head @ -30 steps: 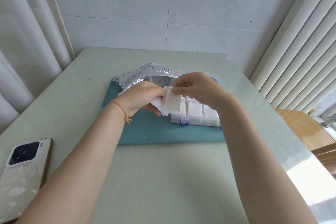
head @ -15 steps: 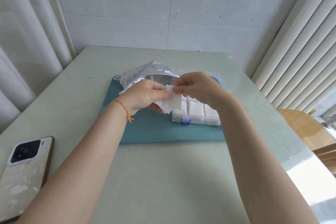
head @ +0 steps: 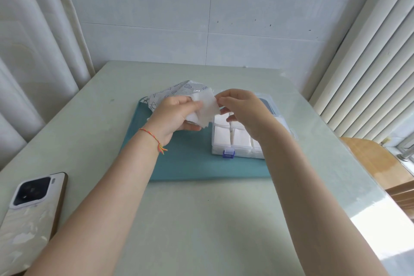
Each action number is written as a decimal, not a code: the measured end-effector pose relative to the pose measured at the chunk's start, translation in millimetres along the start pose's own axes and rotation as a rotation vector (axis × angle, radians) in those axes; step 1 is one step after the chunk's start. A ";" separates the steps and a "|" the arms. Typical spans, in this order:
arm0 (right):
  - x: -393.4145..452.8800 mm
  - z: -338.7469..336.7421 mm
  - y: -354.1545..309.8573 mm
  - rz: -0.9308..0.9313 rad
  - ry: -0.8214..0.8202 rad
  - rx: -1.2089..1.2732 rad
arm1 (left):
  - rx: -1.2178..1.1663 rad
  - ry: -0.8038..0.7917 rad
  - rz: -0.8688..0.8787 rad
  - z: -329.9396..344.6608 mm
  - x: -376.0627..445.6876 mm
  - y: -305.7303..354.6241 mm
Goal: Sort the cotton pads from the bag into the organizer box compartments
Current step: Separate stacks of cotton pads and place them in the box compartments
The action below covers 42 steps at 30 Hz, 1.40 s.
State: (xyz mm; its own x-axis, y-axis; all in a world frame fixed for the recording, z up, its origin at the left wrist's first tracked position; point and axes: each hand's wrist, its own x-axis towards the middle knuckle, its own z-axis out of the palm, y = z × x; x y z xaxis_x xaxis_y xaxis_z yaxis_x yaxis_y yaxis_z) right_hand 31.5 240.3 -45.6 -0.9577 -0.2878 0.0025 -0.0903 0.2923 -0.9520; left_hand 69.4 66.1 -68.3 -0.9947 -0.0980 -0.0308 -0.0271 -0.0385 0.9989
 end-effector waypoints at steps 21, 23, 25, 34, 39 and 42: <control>2.8 18.5 9.8 0.065 0.063 0.319 | -0.571 0.089 -0.118 9.3 0.4 -0.1; 2.9 19.3 9.9 0.022 0.097 0.277 | -0.569 0.092 -0.119 10.3 1.0 -1.2; 4.2 16.2 10.1 0.005 0.135 0.246 | -0.595 0.132 -0.107 8.2 1.9 -0.5; 3.1 -19.3 4.8 -0.030 -0.095 0.425 | -0.102 0.092 -0.041 -0.2 -0.5 0.5; 2.5 -15.0 7.4 -0.065 -0.192 0.306 | -0.018 -0.049 -0.015 -0.6 -6.1 6.0; 2.8 -10.7 7.3 -0.070 -0.144 0.252 | -0.046 -0.064 -0.019 0.6 -8.2 8.8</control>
State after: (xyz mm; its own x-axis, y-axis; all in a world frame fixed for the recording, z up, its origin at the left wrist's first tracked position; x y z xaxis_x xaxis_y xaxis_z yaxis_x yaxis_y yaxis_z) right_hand 25.3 251.4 -49.3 -0.9014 -0.4308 0.0443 -0.0665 0.0367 -0.9971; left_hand 77.3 67.1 -59.3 -0.9984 -0.0331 -0.0464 -0.0434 -0.0859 0.9954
